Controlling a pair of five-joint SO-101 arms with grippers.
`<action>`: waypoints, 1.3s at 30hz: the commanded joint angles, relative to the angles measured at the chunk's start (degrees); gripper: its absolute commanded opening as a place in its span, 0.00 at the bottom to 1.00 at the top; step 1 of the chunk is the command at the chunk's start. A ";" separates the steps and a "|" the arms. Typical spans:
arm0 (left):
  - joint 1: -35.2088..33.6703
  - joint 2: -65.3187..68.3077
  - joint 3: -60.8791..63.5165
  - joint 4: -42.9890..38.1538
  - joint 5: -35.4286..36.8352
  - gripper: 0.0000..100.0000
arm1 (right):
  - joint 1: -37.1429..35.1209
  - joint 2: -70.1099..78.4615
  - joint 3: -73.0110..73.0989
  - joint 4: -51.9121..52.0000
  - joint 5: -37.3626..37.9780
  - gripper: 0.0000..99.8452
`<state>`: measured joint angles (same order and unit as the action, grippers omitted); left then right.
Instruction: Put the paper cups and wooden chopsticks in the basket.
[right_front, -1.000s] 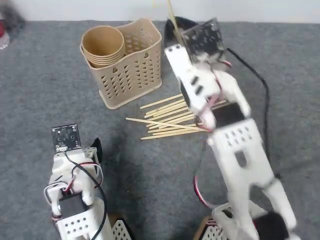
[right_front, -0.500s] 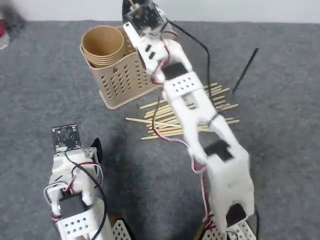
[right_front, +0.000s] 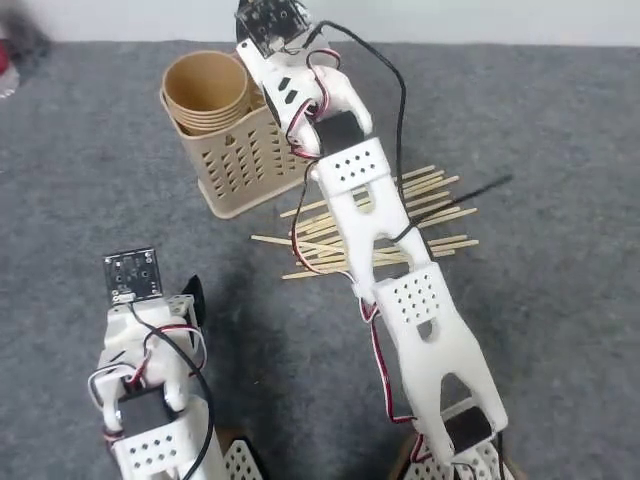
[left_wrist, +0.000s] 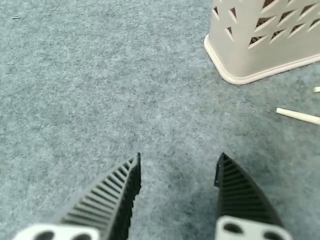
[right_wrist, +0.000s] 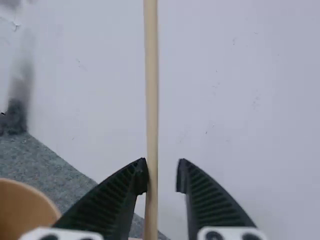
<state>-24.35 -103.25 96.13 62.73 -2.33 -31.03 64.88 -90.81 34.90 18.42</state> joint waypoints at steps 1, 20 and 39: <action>0.26 -1.05 -0.22 -1.23 -0.26 0.24 | -0.92 -2.15 -5.63 5.23 0.79 0.18; 0.18 -1.05 -0.40 -1.32 0.09 0.24 | 1.45 -29.58 -5.27 31.78 1.05 0.12; 0.53 -0.70 -18.68 6.95 -1.76 0.24 | 24.84 -43.74 10.81 68.18 0.79 0.12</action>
<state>-24.44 -103.25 85.49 67.12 -2.33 -9.85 24.44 -87.30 100.66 18.95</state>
